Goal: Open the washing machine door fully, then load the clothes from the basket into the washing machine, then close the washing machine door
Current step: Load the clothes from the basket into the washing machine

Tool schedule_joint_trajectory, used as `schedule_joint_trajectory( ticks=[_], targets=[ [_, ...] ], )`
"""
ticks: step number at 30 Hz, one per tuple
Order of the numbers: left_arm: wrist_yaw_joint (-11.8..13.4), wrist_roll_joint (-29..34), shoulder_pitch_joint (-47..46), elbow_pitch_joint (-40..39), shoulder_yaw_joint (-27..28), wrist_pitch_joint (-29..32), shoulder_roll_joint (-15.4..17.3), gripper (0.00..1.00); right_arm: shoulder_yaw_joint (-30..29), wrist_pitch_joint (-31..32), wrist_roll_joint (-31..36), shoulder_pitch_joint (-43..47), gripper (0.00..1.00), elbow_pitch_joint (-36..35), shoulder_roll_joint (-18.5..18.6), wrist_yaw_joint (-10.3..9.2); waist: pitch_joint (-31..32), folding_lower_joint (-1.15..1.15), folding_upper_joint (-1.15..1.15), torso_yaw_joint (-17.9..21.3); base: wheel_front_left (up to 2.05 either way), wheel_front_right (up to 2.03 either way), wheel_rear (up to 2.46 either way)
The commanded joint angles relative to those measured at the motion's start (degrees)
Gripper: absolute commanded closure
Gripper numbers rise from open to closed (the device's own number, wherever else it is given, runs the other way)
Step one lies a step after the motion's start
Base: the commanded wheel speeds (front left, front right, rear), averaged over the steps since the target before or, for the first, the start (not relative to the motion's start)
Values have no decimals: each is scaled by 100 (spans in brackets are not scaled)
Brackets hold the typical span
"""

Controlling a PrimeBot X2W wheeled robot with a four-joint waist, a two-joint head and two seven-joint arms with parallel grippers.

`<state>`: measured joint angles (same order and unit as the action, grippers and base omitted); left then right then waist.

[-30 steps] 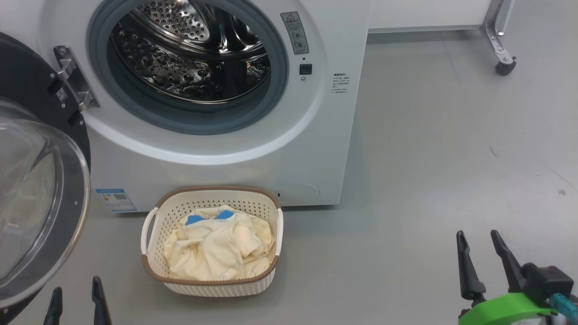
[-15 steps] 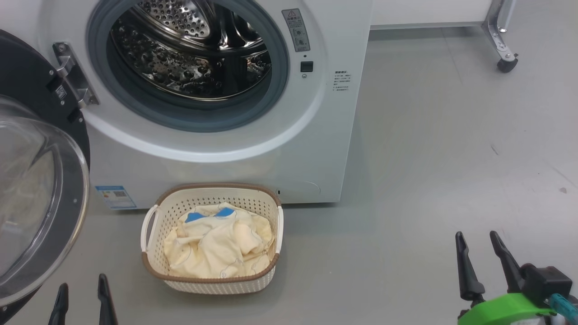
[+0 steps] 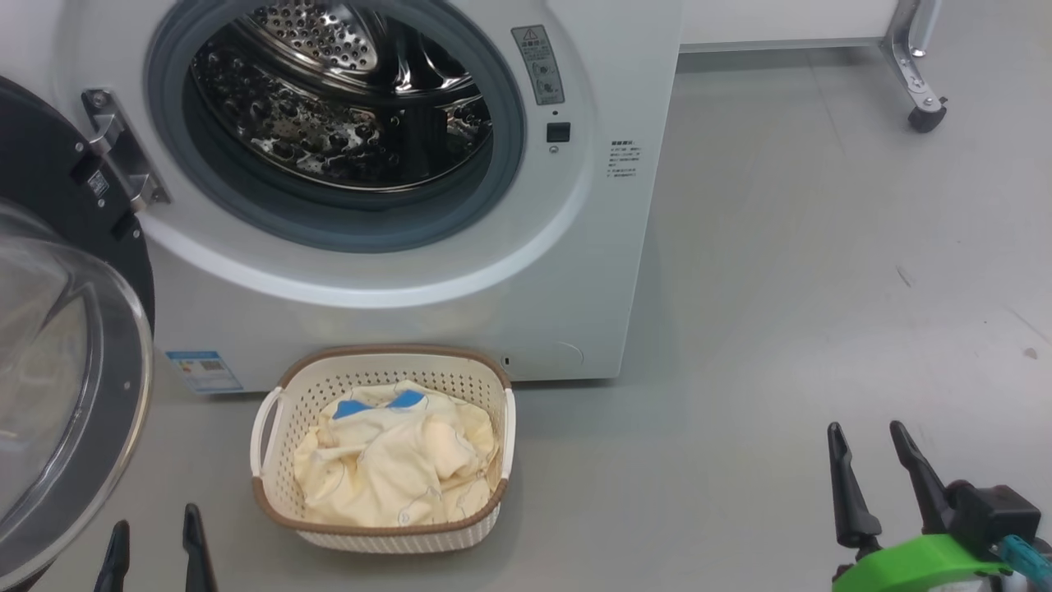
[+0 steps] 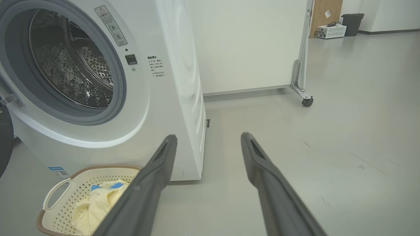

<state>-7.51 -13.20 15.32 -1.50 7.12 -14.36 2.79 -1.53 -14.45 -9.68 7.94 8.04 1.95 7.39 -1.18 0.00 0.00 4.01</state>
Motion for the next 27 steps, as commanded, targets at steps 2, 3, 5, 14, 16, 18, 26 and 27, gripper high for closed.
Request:
schedule_joint_trajectory(
  ticks=[2,3,5,14,16,18,26,27],
  targets=[
    [2,10,-193,-203,186,-63,44,0,131,-55,-44,-218,0,-176,93,10,-29,0,0,5,142,-142,0],
    [2,81,-211,-216,266,-63,43,0,130,-55,-46,-222,0,-180,93,10,-43,0,0,3,130,-130,0],
    [2,155,-234,-214,311,-63,37,0,133,-55,-53,-230,0,-182,93,10,-58,0,0,4,111,-108,-3],
    [2,119,-226,-180,223,-63,23,0,123,-55,-76,-253,0,-185,93,10,-93,0,0,5,45,-45,0],
    [2,99,-229,-179,203,-63,21,0,123,-55,-72,-261,0,-186,93,10,-100,0,0,5,0,0,0],
    [2,80,-230,-189,187,-63,19,0,135,-55,-71,-274,0,-185,93,10,-112,0,0,10,0,0,0],
    [2,125,-263,-267,109,-63,16,0,277,-55,-169,-385,0,-177,93,10,-306,0,0,86,0,0,0],
    [2,121,-283,-259,76,-63,16,0,290,-55,-191,-408,0,-177,93,10,-355,0,0,105,0,0,0]
  ],
)
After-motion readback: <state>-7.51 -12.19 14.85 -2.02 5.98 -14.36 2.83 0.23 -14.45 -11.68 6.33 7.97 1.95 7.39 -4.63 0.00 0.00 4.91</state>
